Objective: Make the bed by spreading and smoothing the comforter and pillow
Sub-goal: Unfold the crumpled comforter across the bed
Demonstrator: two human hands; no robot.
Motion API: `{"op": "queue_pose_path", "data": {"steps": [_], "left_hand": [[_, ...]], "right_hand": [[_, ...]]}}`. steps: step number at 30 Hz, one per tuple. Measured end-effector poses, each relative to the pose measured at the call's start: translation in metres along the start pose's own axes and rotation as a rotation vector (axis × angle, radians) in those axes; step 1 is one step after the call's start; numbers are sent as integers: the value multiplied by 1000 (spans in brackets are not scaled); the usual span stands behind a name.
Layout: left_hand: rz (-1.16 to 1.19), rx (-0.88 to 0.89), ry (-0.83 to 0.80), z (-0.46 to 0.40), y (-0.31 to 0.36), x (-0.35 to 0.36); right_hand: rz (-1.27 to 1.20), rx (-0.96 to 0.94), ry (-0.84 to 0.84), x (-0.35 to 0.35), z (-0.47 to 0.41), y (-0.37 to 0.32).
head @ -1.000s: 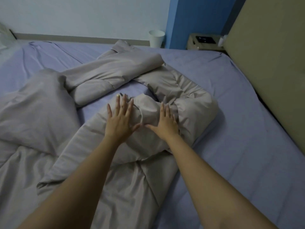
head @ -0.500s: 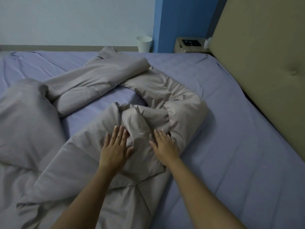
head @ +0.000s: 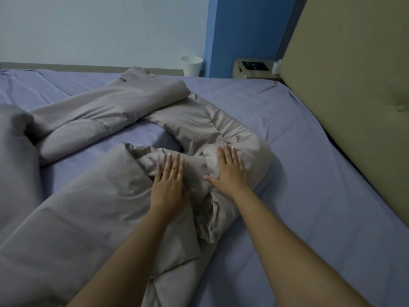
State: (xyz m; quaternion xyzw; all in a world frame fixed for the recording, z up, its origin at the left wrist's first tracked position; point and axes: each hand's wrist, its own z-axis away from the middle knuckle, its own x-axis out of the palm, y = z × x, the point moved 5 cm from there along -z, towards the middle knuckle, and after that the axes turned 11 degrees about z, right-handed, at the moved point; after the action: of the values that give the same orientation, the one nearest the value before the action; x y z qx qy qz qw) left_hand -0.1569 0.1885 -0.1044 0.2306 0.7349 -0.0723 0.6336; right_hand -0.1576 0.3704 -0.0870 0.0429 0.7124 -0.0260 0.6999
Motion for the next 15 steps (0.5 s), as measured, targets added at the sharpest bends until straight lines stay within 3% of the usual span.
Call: {"op": "queue_pose_path", "data": {"steps": [4, 11, 15], "left_hand": [[-55, -23, -67, 8, -13, 28], [-160, 199, -118, 38, -30, 43], [-58, 205, -141, 71, -20, 32]], "right_hand": [[13, -44, -96, 33, -5, 0], [-122, -24, -70, 54, 45, 28], [-179, 32, -84, 45, 86, 53]]}}
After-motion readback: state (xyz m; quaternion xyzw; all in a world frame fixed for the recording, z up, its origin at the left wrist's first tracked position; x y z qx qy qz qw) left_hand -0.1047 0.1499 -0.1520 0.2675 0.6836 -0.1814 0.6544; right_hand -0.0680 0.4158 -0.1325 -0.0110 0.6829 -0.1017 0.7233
